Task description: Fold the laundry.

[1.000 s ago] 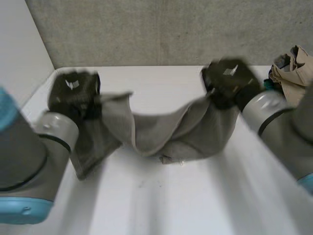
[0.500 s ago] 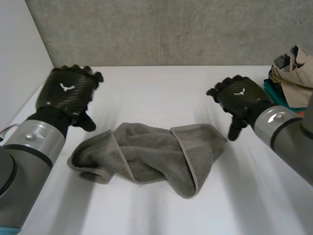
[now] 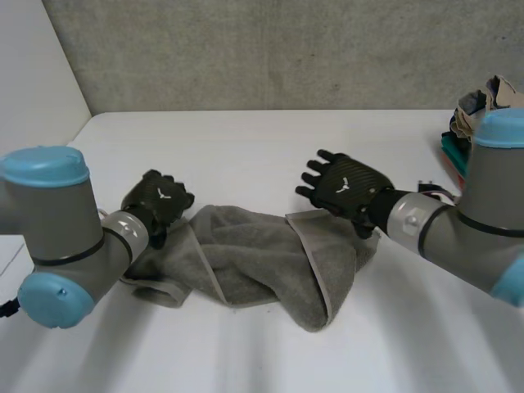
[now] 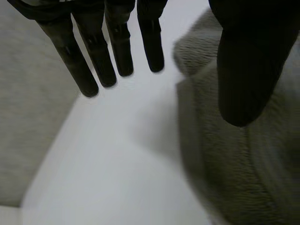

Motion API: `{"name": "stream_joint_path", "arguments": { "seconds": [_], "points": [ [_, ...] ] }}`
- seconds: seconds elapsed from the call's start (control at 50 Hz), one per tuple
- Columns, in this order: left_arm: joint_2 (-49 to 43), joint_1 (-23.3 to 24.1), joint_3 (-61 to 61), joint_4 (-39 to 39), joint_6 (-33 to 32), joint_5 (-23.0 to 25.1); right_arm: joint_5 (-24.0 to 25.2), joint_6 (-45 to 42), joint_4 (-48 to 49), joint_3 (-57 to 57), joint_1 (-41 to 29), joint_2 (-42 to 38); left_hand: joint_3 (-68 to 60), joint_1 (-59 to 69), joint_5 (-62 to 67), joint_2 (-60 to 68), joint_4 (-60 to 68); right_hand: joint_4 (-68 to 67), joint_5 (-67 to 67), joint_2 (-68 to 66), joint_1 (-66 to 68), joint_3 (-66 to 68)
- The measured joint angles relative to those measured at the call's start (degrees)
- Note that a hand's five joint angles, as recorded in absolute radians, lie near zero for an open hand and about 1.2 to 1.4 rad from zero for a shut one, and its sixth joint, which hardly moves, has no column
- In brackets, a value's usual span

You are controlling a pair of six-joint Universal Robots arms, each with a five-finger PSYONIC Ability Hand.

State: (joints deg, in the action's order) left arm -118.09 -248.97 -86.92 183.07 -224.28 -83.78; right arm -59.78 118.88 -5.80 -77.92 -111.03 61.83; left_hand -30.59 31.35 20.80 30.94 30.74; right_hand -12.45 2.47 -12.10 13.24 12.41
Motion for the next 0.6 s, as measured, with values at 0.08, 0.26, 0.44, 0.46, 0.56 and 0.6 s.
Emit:
{"name": "stream_joint_path", "arguments": {
  "seconds": [0.08, 0.26, 0.44, 0.46, 0.56, 0.6],
  "points": [
    [-2.56, -0.59, 2.25, -4.75, 0.37, 2.07, 1.64, 0.12, -2.97, 5.36, -1.06, -5.17, -14.29, 15.32, 13.99, 14.52, 14.27, -0.01, 0.01, -0.09, 0.0, 0.01],
    [-3.43, -0.82, 3.01, -6.88, 1.88, 2.54, 4.15, -0.43, -7.29, 15.67, -1.99, -15.92, -37.59, 35.0, 35.4, 37.49, 37.75, -6.49, 6.54, -6.96, 5.35, 6.64],
    [1.49, -0.69, 1.5, -5.19, 4.85, 1.7, 3.0, -0.78, -7.3, 18.94, -2.07, -19.66, -37.63, 35.01, 35.4, 37.55, 37.75, -55.43, 53.0, -55.35, 51.15, 55.23],
    [2.33, -0.71, 1.29, -4.97, 5.0, 1.53, 2.7, -0.66, -7.27, 18.96, -2.06, -19.48, -37.63, 35.01, 35.4, 37.55, 37.75, -55.82, 53.0, -55.35, 51.15, 55.53],
    [8.66, -0.82, -0.32, -3.1, 6.57, -0.22, -0.81, 1.03, -7.08, 17.76, -1.95, -15.2, -37.73, 35.01, 35.4, 37.62, 37.77, -56.07, 53.01, -55.35, 51.15, 55.68],
    [11.54, -0.82, -1.18, -2.3, 7.65, -0.92, -2.77, 2.1, -7.02, 16.41, -1.78, -12.29, -37.74, 35.01, 35.4, 37.62, 37.76, -56.08, 53.0, -55.35, 51.15, 55.68]
  ]
}}
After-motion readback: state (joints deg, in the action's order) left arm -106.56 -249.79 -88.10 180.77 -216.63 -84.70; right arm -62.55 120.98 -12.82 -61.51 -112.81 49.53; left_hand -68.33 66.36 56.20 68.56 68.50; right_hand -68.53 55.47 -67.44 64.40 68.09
